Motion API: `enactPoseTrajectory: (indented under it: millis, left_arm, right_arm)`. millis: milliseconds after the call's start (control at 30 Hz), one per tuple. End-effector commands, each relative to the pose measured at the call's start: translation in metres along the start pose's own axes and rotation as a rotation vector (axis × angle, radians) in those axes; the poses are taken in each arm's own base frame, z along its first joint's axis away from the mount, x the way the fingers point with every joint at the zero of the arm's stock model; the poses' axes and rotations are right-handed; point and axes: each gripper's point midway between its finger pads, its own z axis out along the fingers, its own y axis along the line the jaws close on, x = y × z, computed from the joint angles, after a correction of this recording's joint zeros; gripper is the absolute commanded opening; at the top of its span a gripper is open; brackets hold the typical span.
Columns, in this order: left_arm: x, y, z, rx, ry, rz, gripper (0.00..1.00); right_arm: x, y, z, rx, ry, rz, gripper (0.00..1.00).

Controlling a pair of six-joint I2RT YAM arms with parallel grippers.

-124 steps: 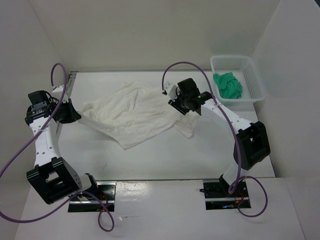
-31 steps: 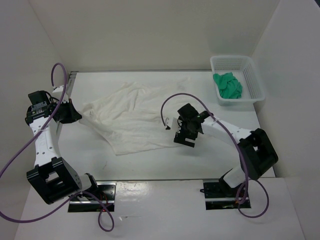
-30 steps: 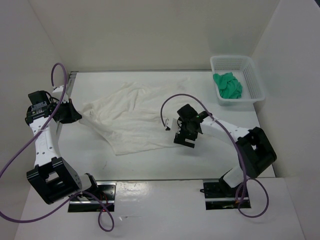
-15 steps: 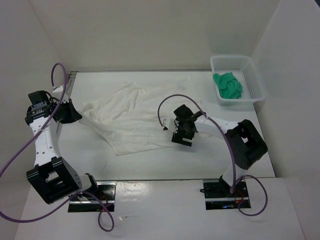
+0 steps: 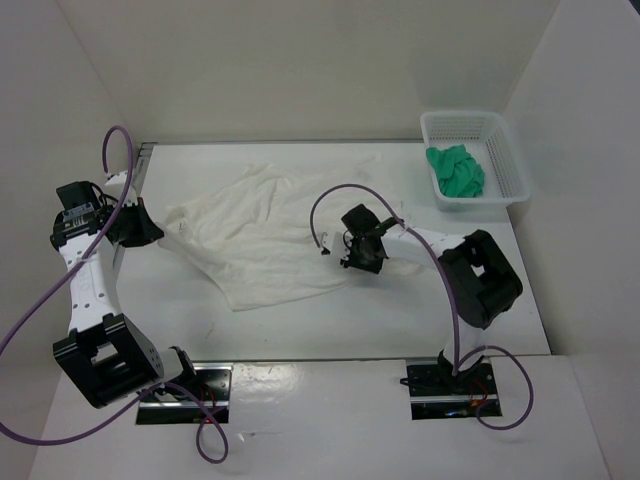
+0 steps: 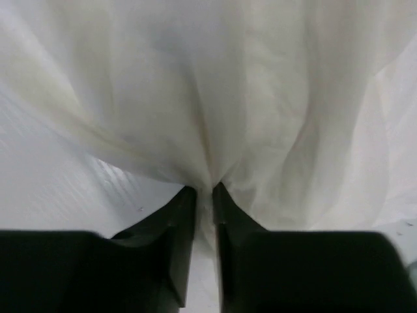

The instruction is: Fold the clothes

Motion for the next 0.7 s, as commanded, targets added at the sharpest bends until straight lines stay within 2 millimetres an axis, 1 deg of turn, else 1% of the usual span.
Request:
enactPoseTrajectory:
  millis: [0, 33, 67, 100, 133, 167, 200, 233, 267, 300, 333, 367, 400, 433, 500, 533, 567, 600, 667]
  left_arm:
    - [0.001, -0.002, 0.002, 0.014, -0.007, 0.012, 0.0]
    - [0.001, -0.002, 0.002, 0.014, -0.007, 0.012, 0.0]
    - [0.001, -0.002, 0.002, 0.014, -0.007, 0.012, 0.0]
    - [0.001, -0.002, 0.002, 0.014, -0.007, 0.012, 0.0]
    - [0.001, -0.002, 0.002, 0.014, -0.007, 0.012, 0.0]
    - [0.001, -0.002, 0.002, 0.014, -0.007, 0.012, 0.0]
    - [0.001, -0.002, 0.002, 0.014, -0.007, 0.012, 0.0]
    - [0.001, -0.002, 0.002, 0.014, -0.007, 0.012, 0.0]
    - [0.001, -0.002, 0.002, 0.014, -0.007, 0.012, 0.0]
    - [0.001, -0.002, 0.002, 0.014, -0.007, 0.012, 0.0]
    - [0.001, -0.002, 0.002, 0.014, -0.007, 0.012, 0.0]
    - [0.001, -0.002, 0.002, 0.014, -0.007, 0.012, 0.0]
    - [0.001, -0.002, 0.002, 0.014, -0.007, 0.012, 0.0]
    - [0.001, -0.002, 0.002, 0.014, -0.007, 0.012, 0.0]
    - [0.001, -0.002, 0.002, 0.014, -0.007, 0.012, 0.0]
    - [0.001, -0.002, 0.002, 0.014, -0.007, 0.012, 0.0]
    - [0.001, -0.002, 0.002, 0.014, -0.007, 0.012, 0.0]
    - [0.001, -0.002, 0.002, 0.014, -0.007, 0.012, 0.0]
    - [0.002, -0.001, 0.004, 0.016, 0.001, 0.007, 0.0]
  right_arm:
    - [0.002, 0.02, 0.004, -0.105, 0.018, -0.009, 0.22]
    - [0.001, 0.028, 0.004, -0.129, 0.018, -0.019, 0.18]
    - [0.003, 0.031, -0.004, -0.144, 0.021, -0.018, 0.04]
    - [-0.002, 0.04, -0.009, -0.164, 0.01, -0.051, 0.0]
    - [-0.005, 0.044, -0.014, -0.174, 0.003, -0.061, 0.0]
    - [-0.009, 0.053, -0.024, -0.201, -0.018, -0.071, 0.0]
    - [-0.011, 0.06, -0.031, -0.221, -0.029, -0.083, 0.0]
    - [-0.023, 0.064, -0.04, -0.231, -0.056, -0.109, 0.0]
    - [-0.023, 0.074, -0.048, -0.268, -0.053, -0.118, 0.0]
    - [-0.032, 0.08, -0.058, -0.297, -0.094, -0.135, 0.0]
    - [-0.042, 0.08, -0.067, -0.3, -0.124, -0.144, 0.0]
    - [-0.047, 0.083, -0.074, -0.317, -0.144, -0.166, 0.0]
    - [-0.048, 0.09, -0.084, -0.356, -0.16, -0.172, 0.0]
    - [-0.057, 0.086, -0.091, -0.351, -0.184, -0.186, 0.0]
    - [-0.06, 0.08, -0.099, -0.333, -0.192, -0.208, 0.0]
    - [-0.063, 0.073, -0.104, -0.3, -0.2, -0.23, 0.0]
    - [-0.06, 0.062, -0.102, -0.266, -0.192, -0.217, 0.0]
    - [-0.062, 0.042, -0.101, -0.191, -0.19, -0.219, 0.0]
    - [-0.063, 0.016, -0.097, -0.152, -0.186, -0.212, 0.0]
